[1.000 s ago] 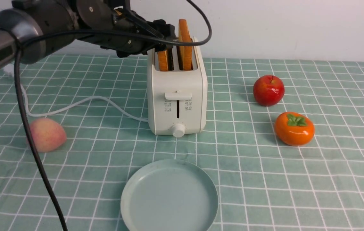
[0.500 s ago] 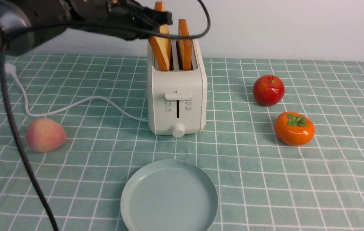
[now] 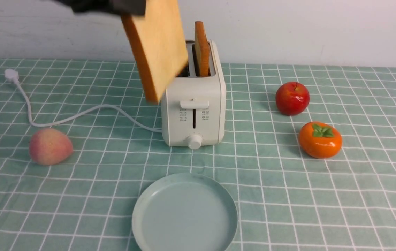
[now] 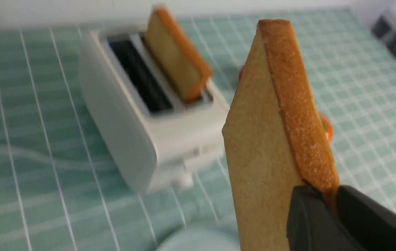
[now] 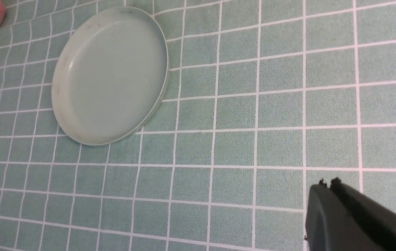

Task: Take toasted bread from bread machine on blue coffee table place on plate.
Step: 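Place the slice of bread on the plate with the left gripper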

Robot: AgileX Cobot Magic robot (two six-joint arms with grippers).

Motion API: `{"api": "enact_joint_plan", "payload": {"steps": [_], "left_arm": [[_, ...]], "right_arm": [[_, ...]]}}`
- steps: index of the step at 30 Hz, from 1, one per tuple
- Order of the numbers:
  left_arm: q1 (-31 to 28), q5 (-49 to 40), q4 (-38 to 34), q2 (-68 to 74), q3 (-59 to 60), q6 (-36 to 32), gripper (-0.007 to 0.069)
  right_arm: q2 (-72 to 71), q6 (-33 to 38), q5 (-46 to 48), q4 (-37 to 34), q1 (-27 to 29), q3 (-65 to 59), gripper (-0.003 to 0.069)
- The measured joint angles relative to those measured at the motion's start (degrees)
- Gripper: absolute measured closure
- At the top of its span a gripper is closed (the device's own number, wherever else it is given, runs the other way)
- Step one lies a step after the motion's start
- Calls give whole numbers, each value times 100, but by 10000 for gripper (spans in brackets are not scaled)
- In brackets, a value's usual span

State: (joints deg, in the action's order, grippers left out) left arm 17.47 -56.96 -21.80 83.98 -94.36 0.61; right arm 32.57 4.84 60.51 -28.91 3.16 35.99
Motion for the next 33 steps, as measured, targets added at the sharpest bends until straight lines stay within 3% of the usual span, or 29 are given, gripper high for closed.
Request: {"api": "enact_joint_plan", "payload": {"steps": [2,5,11,14,20,29,33], "left_arm": [[0,-125,-183,19,565,17,571],[0,183,-1001,71,1870,-139,571],[0,1039,-2846,307,3386,-1234,571],[0,1279,-3392,504,3700,-1527,571],[0,1635,-3342,963,3783,-1632,559],[0,1875,-2436,1074,3787,-1765,321],[-5,1897,-1901,843,3787,-1737,297]], "right_arm": [[0,1,0,0,0,0,654],[0,7,-5,0,0,0,650],[0,7,-11,0,0,0,643],[0,8,-18,0,0,0,642],[0,8,-25,0,0,0,638],[6,13,127,-32,0,237,624],[94,13,348,-19,0,769,622]]}}
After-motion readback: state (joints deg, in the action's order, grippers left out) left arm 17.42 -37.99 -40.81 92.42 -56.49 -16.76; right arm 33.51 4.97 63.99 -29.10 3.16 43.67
